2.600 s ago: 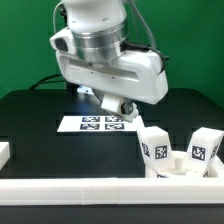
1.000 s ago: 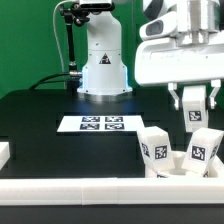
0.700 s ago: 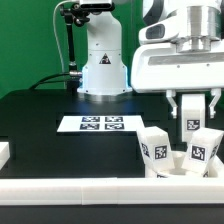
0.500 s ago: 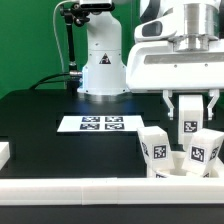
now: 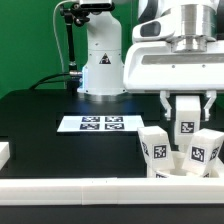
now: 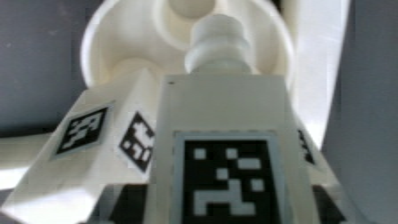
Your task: Assemble stool
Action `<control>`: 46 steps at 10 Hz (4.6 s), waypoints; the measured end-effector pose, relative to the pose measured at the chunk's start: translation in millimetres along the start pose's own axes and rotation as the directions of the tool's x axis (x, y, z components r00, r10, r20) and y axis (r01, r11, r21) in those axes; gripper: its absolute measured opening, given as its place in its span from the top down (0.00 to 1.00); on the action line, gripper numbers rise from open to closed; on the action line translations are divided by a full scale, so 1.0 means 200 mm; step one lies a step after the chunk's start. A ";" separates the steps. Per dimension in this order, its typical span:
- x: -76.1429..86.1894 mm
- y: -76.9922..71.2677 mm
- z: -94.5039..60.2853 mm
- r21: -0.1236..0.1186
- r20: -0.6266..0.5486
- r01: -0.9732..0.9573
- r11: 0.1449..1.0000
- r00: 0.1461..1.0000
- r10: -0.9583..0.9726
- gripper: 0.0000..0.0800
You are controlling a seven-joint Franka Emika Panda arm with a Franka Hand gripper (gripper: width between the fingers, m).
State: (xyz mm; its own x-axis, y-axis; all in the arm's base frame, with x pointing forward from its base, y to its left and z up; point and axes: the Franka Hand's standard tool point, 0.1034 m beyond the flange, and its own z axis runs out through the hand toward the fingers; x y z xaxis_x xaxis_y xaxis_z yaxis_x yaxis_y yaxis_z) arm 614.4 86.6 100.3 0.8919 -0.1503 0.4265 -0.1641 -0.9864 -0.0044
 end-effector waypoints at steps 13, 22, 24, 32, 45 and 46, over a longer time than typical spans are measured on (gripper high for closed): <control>-0.06 0.01 0.02 0.007 -0.052 0.014 1.000 0.999 -0.013 0.58; -0.11 0.00 0.07 0.010 -0.174 0.055 0.998 0.983 -0.052 0.57; -0.12 0.01 0.08 0.004 -0.171 0.052 0.999 0.984 -0.051 0.34; -0.06 -0.05 -0.05 0.032 -0.093 0.025 0.999 0.995 -0.022 0.19; -0.08 0.06 -0.11 0.031 0.076 0.040 0.999 0.996 -0.042 0.19; -0.11 0.07 -0.10 0.035 0.130 0.069 0.997 0.989 -0.073 0.19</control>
Offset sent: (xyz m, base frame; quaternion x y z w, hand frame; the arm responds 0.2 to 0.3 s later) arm 0.0000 0.0000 0.0000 0.0000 0.0000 0.0000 1.0000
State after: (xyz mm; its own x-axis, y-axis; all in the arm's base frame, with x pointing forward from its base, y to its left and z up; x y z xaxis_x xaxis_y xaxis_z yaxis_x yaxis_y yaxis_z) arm 583.8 78.1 108.6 0.9487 -0.0854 0.3044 -0.0875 -0.9961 -0.0066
